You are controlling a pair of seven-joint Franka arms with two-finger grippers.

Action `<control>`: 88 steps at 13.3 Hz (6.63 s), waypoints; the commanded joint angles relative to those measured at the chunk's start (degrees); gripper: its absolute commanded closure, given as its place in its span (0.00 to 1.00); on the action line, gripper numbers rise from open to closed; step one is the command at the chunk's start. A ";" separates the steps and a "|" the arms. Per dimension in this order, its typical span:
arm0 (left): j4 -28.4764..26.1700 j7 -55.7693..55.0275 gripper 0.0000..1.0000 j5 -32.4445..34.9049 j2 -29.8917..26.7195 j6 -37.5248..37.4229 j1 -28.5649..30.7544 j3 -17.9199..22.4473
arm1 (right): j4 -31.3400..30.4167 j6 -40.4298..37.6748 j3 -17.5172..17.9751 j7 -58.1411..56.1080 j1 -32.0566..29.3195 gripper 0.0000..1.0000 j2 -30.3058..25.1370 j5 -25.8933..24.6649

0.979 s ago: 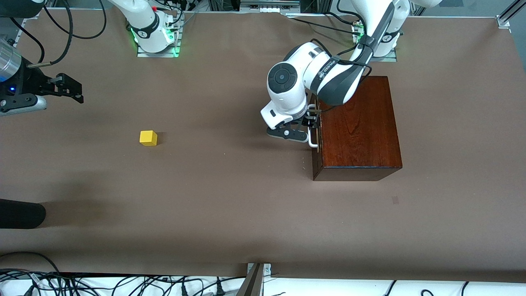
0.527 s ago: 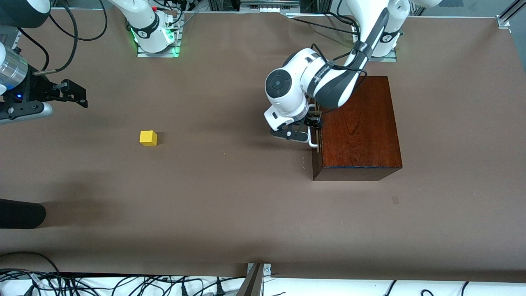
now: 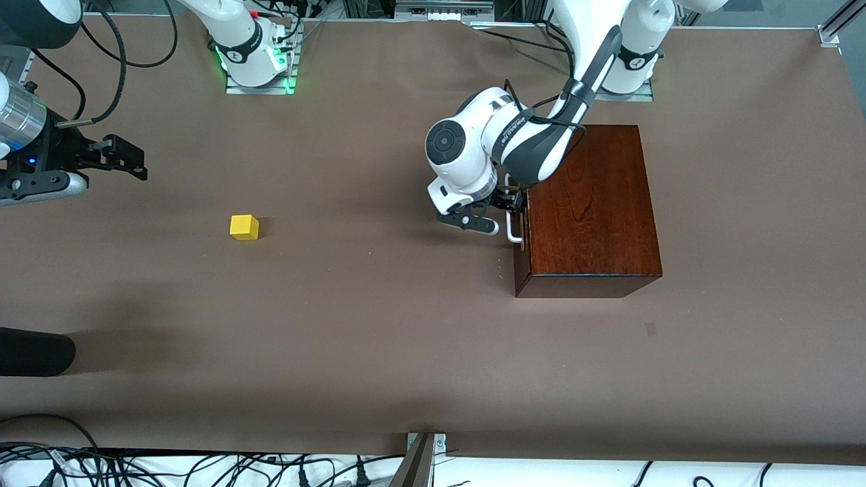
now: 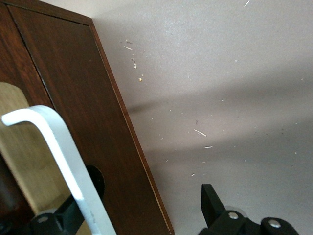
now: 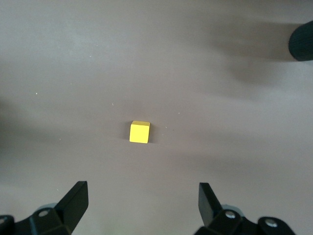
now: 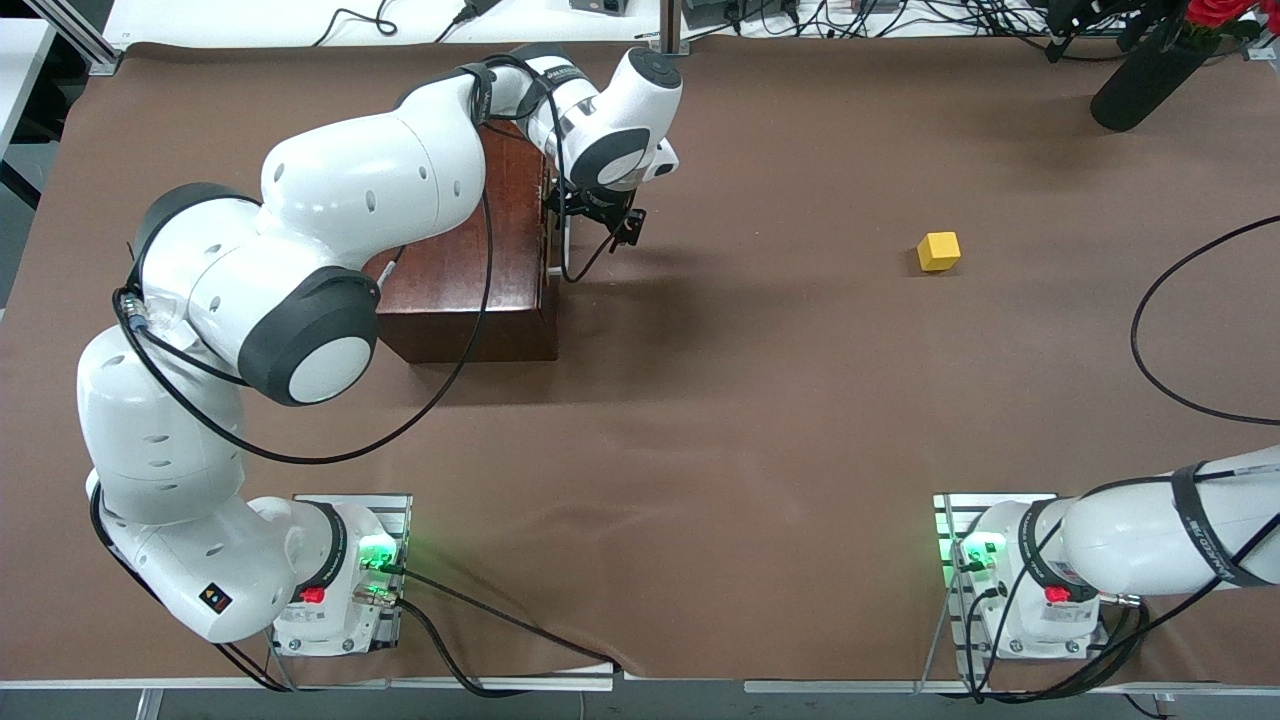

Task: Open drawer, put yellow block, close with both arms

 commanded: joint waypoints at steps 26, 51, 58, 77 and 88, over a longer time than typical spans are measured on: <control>12.63 -10.24 0.00 -4.31 7.80 10.25 -7.22 0.34 | -35.04 42.22 0.16 3.62 1.87 0.00 6.99 6.08; 12.89 27.36 0.00 -2.99 -17.24 -18.40 21.68 1.22 | -41.73 60.88 2.19 -0.76 1.87 0.98 14.91 8.29; 12.98 43.00 0.00 -3.26 -20.86 -25.62 33.99 1.13 | -32.87 45.16 9.10 -11.67 1.95 0.98 9.46 7.59; -6.88 37.75 0.00 -8.45 -34.57 -13.49 42.17 0.96 | 23.47 19.74 20.20 -11.85 34.45 0.98 31.86 -9.53; -5.57 37.75 0.00 -7.92 -33.78 -13.75 41.56 0.87 | 28.23 22.37 20.29 -19.14 39.22 0.98 40.83 -14.12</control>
